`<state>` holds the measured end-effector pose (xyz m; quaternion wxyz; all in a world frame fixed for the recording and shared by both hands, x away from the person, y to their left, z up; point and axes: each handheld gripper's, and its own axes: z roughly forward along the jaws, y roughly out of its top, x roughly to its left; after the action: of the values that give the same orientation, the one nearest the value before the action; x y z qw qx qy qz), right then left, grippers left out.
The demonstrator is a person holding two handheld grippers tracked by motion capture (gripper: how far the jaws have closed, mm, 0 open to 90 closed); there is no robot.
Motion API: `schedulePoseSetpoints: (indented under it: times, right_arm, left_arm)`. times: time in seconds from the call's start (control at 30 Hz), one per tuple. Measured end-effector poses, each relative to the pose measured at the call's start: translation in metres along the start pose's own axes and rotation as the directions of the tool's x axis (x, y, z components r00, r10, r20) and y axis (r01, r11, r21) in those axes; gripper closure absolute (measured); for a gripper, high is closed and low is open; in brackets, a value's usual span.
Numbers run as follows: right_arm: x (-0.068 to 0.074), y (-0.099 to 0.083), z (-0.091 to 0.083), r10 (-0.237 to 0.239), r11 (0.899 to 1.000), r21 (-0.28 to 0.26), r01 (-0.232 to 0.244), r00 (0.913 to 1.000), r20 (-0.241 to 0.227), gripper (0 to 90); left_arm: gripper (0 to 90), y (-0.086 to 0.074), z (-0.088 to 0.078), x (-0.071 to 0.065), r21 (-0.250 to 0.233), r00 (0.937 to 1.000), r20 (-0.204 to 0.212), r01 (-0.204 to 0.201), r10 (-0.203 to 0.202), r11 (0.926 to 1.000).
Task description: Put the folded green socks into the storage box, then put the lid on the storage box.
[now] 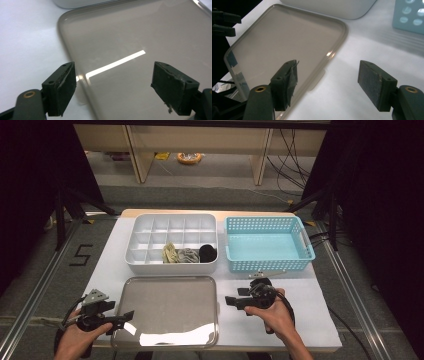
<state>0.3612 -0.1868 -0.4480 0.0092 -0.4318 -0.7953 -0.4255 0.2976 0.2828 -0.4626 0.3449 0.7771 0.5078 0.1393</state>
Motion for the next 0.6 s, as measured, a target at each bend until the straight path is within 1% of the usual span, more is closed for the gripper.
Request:
schedulePoseSetpoints:
  times: [0.03,0.07,0.1,0.13,0.17,0.23,0.27,0.3,0.33,0.37,0.4,0.43,0.47,0.53,0.57,0.6]
  right_arm:
    - [0.001,-0.001,-0.002,-0.003,1.0,0.007,0.003,0.9999,0.016,33.1]
    - [0.003,-0.003,-0.002,0.008,1.0,0.006,-0.008,0.9999,0.007,33.1]
    - [0.002,-0.004,-0.001,-0.001,1.0,0.003,0.001,0.9999,-0.015,33.1]
    - [0.002,-0.005,-0.001,-0.001,1.0,0.007,0.001,0.9999,-0.016,33.2]
    - [0.004,-0.007,-0.001,0.007,1.0,0.015,-0.007,0.9999,-0.008,33.2]
    - [0.004,-0.009,0.0,0.0,1.0,0.021,0.0,1.0,0.001,33.2]
    - [0.006,-0.01,0.002,0.011,1.0,0.028,-0.01,0.9999,-0.008,33.3]
    - [0.007,-0.011,0.003,0.021,0.999,0.027,-0.021,0.9996,-0.016,33.4]
    - [0.009,-0.012,0.003,0.033,0.999,0.04,-0.032,0.9994,-0.011,33.3]
    - [0.007,-0.012,0.004,0.005,0.999,0.04,-0.005,1.0,-0.001,33.3]
    - [0.007,-0.013,0.005,0.003,0.999,0.039,-0.003,1.0,0.003,33.4]
    - [0.007,-0.013,0.006,0.004,0.999,0.04,-0.003,0.9999,-0.015,33.3]
    - [0.008,-0.014,0.007,0.01,0.999,0.042,-0.009,0.9998,-0.017,33.4]
    - [0.008,-0.015,0.008,0.004,0.999,0.052,-0.003,1.0,-0.006,33.4]
    - [0.007,-0.015,0.009,0.005,0.999,0.053,-0.004,0.9998,-0.021,33.3]
    - [0.007,-0.016,0.01,0.003,0.999,0.053,-0.002,0.9997,-0.022,33.3]
  left_arm:
    - [19.8,-0.001,0.0,0.002,0.001,1.0,-0.003,0.007,-0.007,1.0]
    - [20.4,-0.001,-0.001,0.005,0.009,0.9999,-0.004,0.009,-0.009,0.9999]
    - [21.4,-0.002,-0.001,0.006,0.014,0.9999,-0.002,0.012,-0.012,0.9998]
    - [21.9,-0.003,-0.002,0.008,0.026,0.9999,0.001,0.015,-0.015,0.9995]
    - [22.4,-0.003,-0.002,0.011,0.037,0.9998,0.002,0.022,-0.022,0.9991]
    - [24.2,-0.004,-0.002,0.015,0.048,0.9996,0.001,0.029,-0.029,0.9984]
    - [24.7,-0.005,-0.002,0.016,0.048,0.9994,-0.002,0.033,-0.033,0.9983]
    - [25.8,-0.005,-0.003,0.019,0.057,0.9993,0.01,0.035,-0.036,0.9978]
    - [27.2,-0.006,-0.003,0.021,0.056,0.9993,0.01,0.036,-0.036,0.9978]
    - [28.7,-0.006,-0.004,0.023,0.065,0.9993,0.015,0.033,-0.034,0.9974]
    - [29.4,-0.006,-0.004,0.023,0.059,0.9985,0.018,0.05,-0.051,0.997]
    - [30.0,-0.006,-0.004,0.025,0.059,0.9983,0.021,0.053,-0.055,0.9968]
    - [31.2,-0.006,-0.004,0.026,0.057,0.998,0.021,0.058,-0.059,0.9967]
    - [31.9,-0.006,-0.005,0.027,0.068,0.9984,0.022,0.05,-0.052,0.9964]
    - [32.7,-0.006,-0.005,0.028,0.074,0.9982,0.028,0.052,-0.054,0.9959]
    - [33.6,-0.007,-0.004,0.028,0.064,0.9969,0.036,0.067,-0.07,0.9957]
